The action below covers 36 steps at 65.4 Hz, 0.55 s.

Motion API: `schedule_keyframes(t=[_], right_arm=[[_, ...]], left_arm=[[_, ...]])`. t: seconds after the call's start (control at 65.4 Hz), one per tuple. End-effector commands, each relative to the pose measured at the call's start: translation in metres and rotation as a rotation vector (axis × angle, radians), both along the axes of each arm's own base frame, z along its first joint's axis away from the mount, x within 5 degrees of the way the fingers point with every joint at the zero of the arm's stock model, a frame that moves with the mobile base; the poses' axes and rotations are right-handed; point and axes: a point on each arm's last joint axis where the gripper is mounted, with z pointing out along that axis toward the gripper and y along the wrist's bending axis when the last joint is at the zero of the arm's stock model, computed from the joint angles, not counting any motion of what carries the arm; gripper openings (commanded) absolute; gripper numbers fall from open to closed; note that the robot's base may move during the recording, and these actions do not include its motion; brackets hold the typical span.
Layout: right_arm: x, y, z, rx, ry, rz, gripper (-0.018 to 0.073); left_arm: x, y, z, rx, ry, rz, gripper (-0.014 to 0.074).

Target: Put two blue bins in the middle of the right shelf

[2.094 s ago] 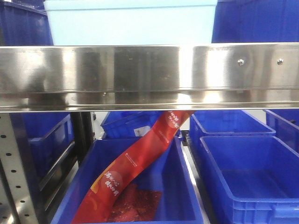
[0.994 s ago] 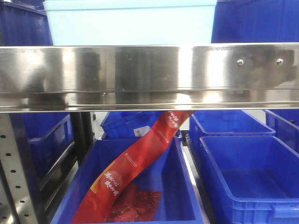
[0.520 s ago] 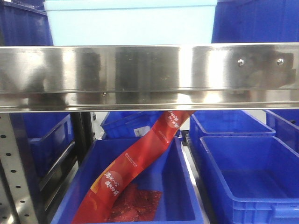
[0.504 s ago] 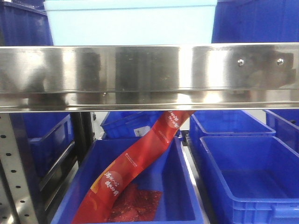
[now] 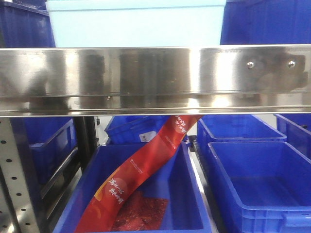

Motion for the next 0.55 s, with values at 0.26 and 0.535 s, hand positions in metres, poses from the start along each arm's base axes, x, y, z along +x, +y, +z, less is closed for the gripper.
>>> schedule_keyframes(t=[0.26, 0.535], right_arm=[[-0.0005, -0.0003, 0.0016, -0.011, -0.018, -0.005, -0.0162], [-0.0005, -0.0003, 0.0016, -0.011, -0.018, -0.005, -0.0162]], left_arm=[[-0.0006, -0.0001, 0.0022, 0.000, -0.019, -0.001, -0.0111], [-0.0006, -0.0001, 0.0022, 0.000, -0.019, -0.001, -0.0111]])
